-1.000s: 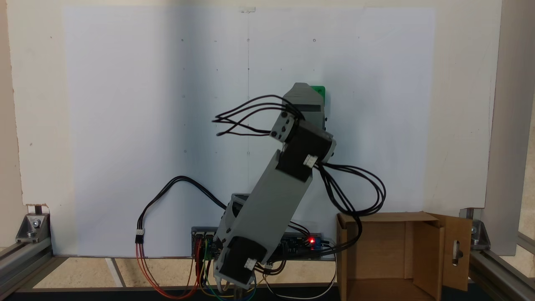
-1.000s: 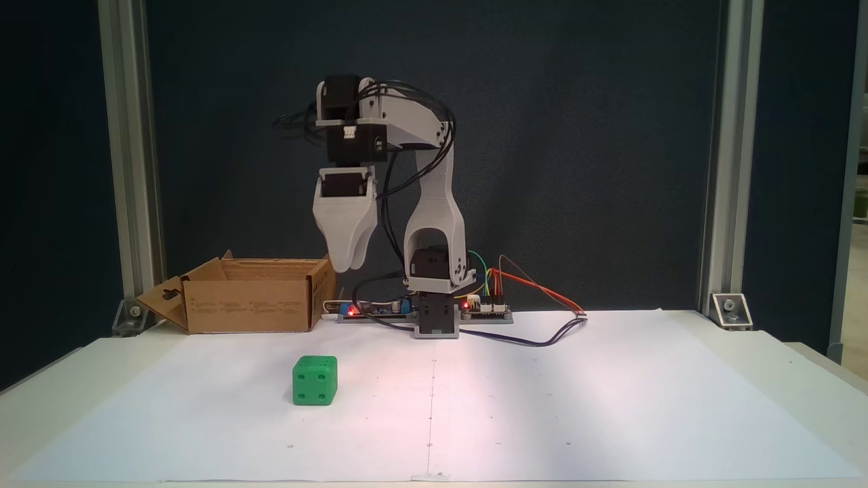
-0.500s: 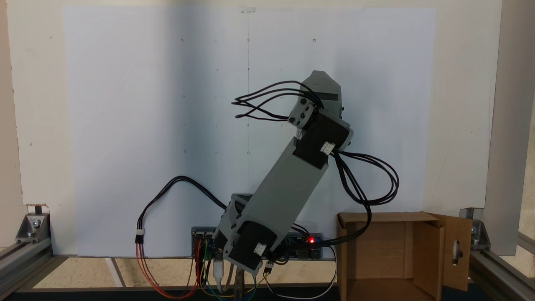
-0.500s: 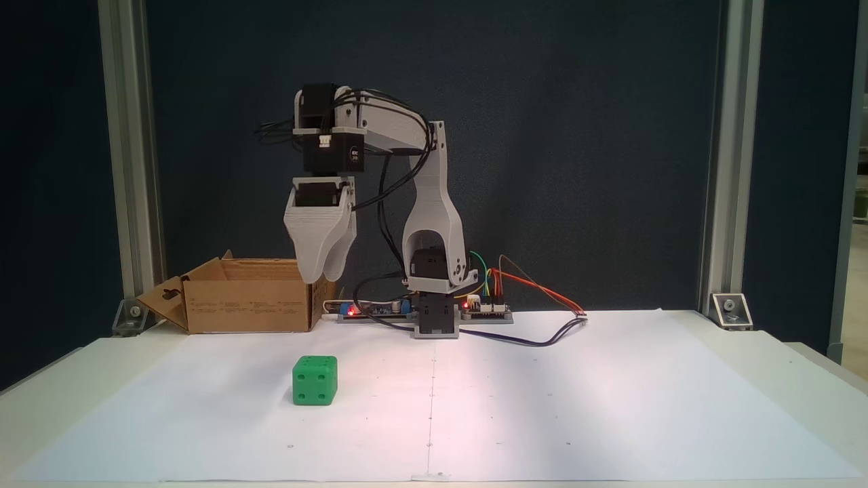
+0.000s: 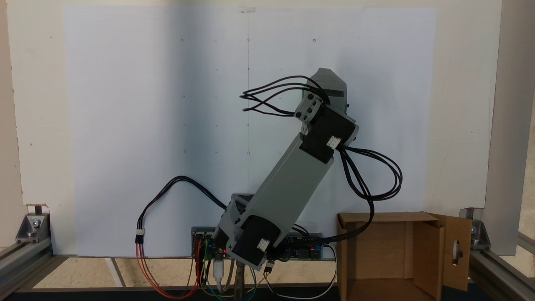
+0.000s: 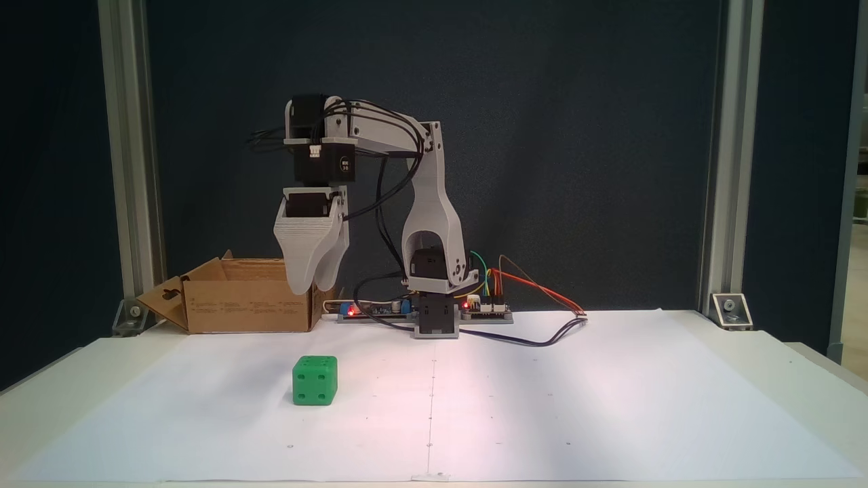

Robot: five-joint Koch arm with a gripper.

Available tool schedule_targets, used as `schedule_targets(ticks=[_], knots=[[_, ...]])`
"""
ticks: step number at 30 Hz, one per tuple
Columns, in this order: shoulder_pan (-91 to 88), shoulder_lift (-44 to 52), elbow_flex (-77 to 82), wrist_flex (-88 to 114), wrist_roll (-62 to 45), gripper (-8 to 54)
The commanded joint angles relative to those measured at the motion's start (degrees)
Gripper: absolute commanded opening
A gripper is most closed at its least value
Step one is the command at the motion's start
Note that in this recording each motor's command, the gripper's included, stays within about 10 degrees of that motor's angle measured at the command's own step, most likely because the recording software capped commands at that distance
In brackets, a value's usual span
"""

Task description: Grasp a green dice and put it in the bin.

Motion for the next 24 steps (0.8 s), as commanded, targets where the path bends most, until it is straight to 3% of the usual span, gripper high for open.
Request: schedule_targets(ticks=[1,24], knots=[[-0.09,0.18,0.26,-2.46,-3.52,44.9],[0.09,-3.08,11.16,-13.97,-3.60,44.8]])
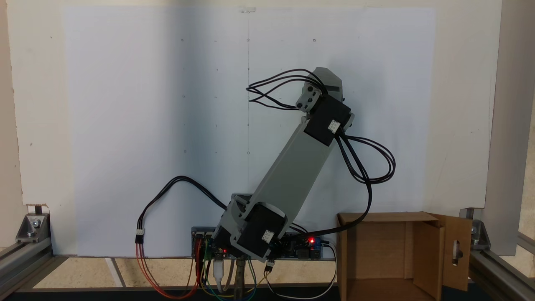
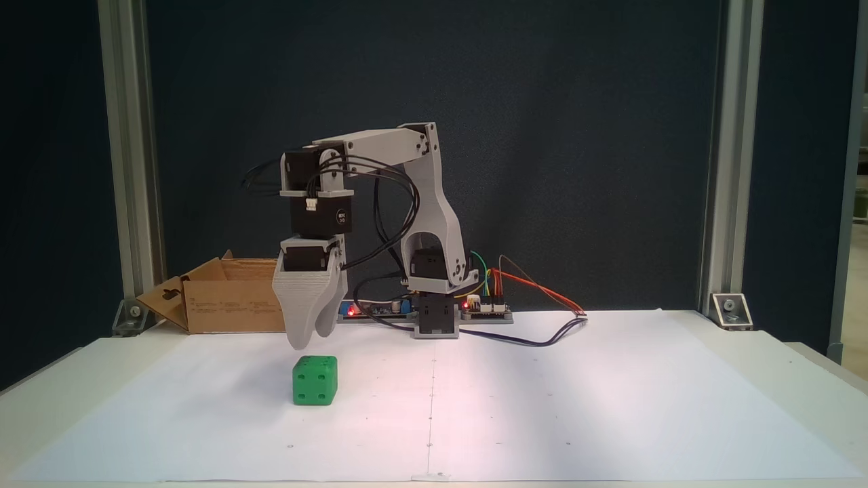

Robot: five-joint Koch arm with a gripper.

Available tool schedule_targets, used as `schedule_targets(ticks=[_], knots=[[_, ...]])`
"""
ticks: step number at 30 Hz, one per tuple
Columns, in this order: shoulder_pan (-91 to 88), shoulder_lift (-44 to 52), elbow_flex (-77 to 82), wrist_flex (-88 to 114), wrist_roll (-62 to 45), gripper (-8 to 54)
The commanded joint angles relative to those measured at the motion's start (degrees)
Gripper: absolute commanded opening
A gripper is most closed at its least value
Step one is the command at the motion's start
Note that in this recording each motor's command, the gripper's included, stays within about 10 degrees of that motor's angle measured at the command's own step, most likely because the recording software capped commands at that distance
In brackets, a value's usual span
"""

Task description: Grasp a green dice and put it in the bin.

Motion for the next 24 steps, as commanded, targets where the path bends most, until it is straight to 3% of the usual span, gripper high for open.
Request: schedule_targets(ticks=[1,24], knots=[[0.09,-0.35,-1.23,-0.97,-3.60,44.7],[1.23,-2.64,8.44,-11.07,-3.60,43.9]])
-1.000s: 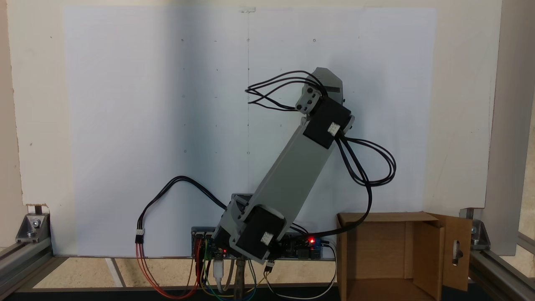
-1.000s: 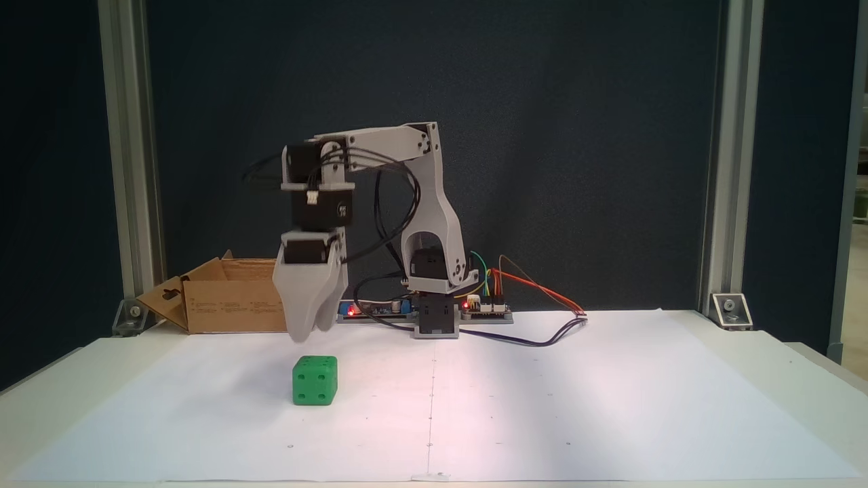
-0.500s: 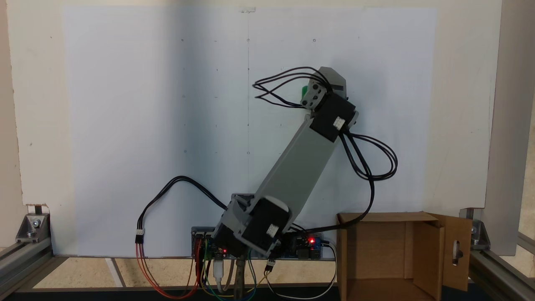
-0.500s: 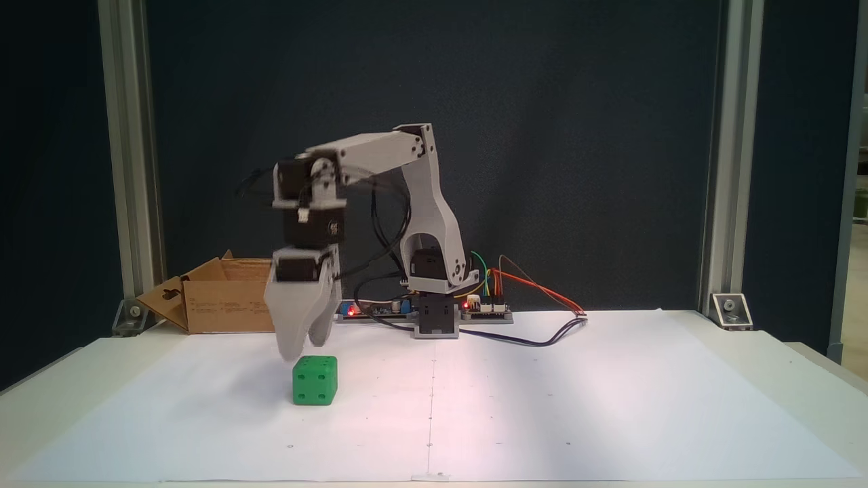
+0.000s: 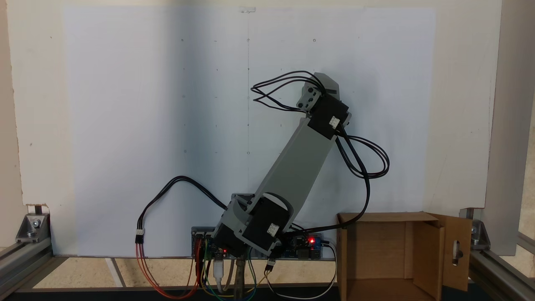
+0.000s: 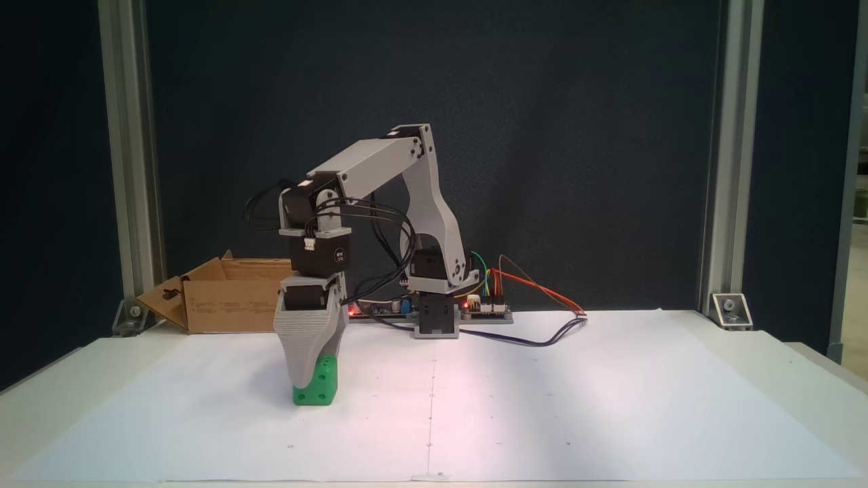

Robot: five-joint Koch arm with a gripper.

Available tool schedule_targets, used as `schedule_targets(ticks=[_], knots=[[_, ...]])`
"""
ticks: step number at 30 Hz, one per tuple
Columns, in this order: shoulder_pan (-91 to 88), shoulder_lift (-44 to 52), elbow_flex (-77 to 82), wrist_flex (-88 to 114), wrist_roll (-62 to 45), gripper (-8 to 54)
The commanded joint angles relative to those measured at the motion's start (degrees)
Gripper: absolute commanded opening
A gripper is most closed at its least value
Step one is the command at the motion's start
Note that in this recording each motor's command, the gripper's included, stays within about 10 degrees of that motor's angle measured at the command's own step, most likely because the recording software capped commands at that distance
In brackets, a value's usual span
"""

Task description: Grasp a green dice and put it in the bin.

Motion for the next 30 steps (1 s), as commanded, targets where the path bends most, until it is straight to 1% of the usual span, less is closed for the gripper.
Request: schedule_targets(ticks=[1,7,9,12,21,26,30], knots=[[0.00,0.44,-0.79,-0.44,-3.69,43.9],[-0.35,0.18,-0.62,-0.62,-3.69,43.7],[-0.62,-0.35,-0.62,-1.05,-3.69,42.2],[-1.14,-0.79,-0.53,-1.23,-3.69,41.7],[-1.76,-1.58,-0.53,-3.34,-3.60,41.2],[-1.76,-1.67,-0.53,-3.87,-3.60,38.0],[-1.76,-1.76,-0.09,-5.27,-3.60,29.9]])
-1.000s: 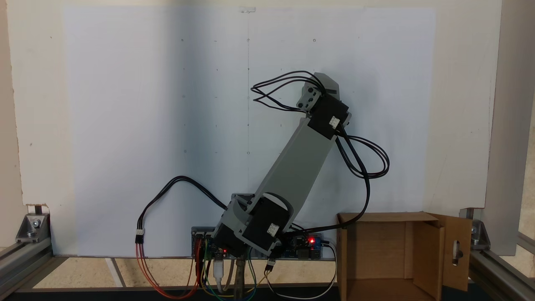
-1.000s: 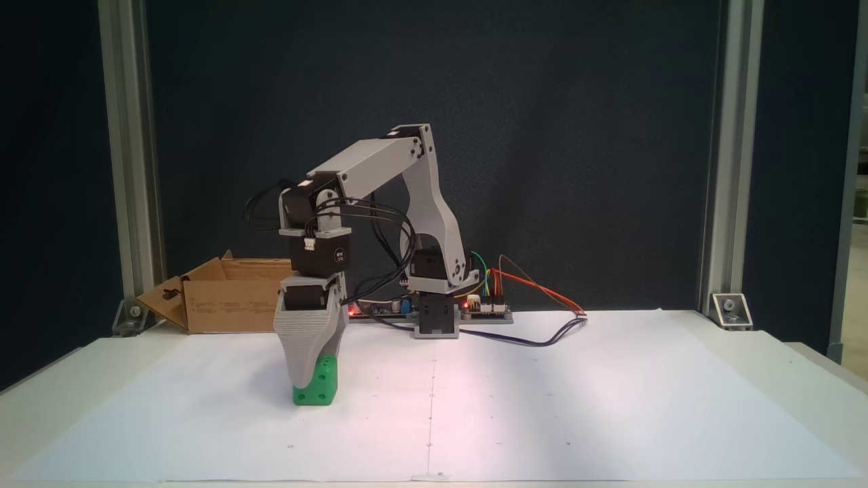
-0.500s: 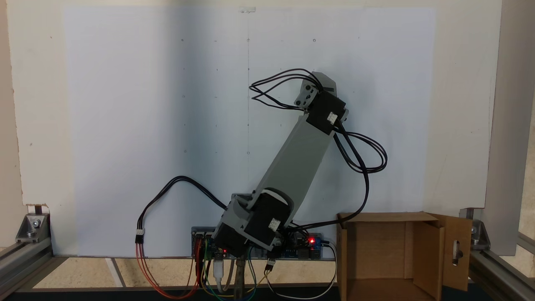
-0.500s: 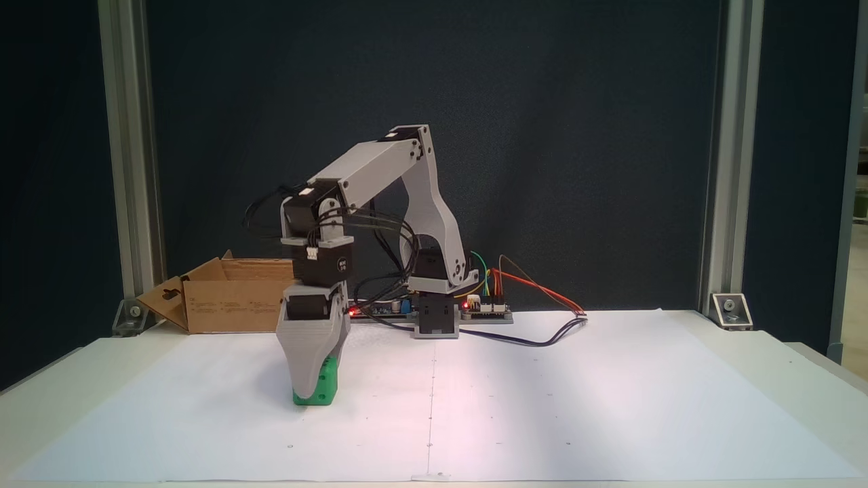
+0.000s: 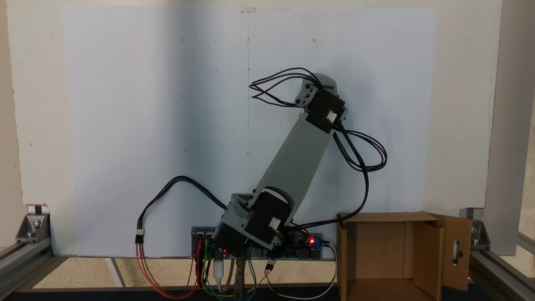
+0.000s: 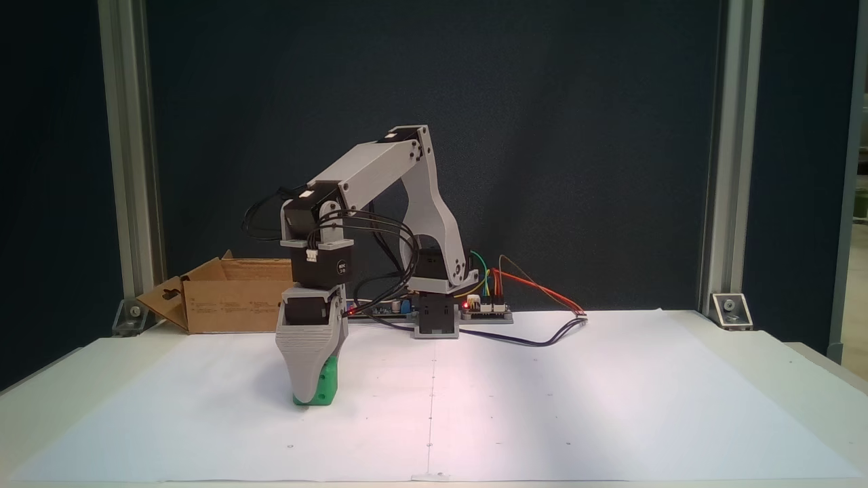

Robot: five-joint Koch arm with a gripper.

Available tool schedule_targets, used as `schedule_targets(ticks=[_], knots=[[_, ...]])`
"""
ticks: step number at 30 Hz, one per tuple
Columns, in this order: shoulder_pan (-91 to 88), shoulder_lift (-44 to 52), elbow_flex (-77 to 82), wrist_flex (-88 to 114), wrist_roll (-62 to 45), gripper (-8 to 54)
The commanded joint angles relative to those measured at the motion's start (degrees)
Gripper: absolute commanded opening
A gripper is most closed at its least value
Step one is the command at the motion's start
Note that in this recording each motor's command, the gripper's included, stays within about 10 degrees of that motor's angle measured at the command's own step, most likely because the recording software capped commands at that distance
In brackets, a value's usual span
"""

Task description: Grasp a green dice and put it in the bin.

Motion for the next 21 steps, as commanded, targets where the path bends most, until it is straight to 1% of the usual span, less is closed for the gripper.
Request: schedule_targets(ticks=[1,5,7,13,15,17,21], knots=[[-0.44,0.53,-0.53,-1.14,-3.60,27.7],[-0.53,0.53,-0.09,-1.14,-3.60,19.1],[-0.44,0.53,0.35,-1.14,-3.60,12.1],[-0.44,1.05,0.35,-0.53,-2.99,12.0],[-0.35,4.31,0.18,1.49,-1.67,12.0],[-0.18,9.23,-2.99,8.96,0.88,12.1],[0.44,15.82,-13.78,22.39,6.24,12.0]])
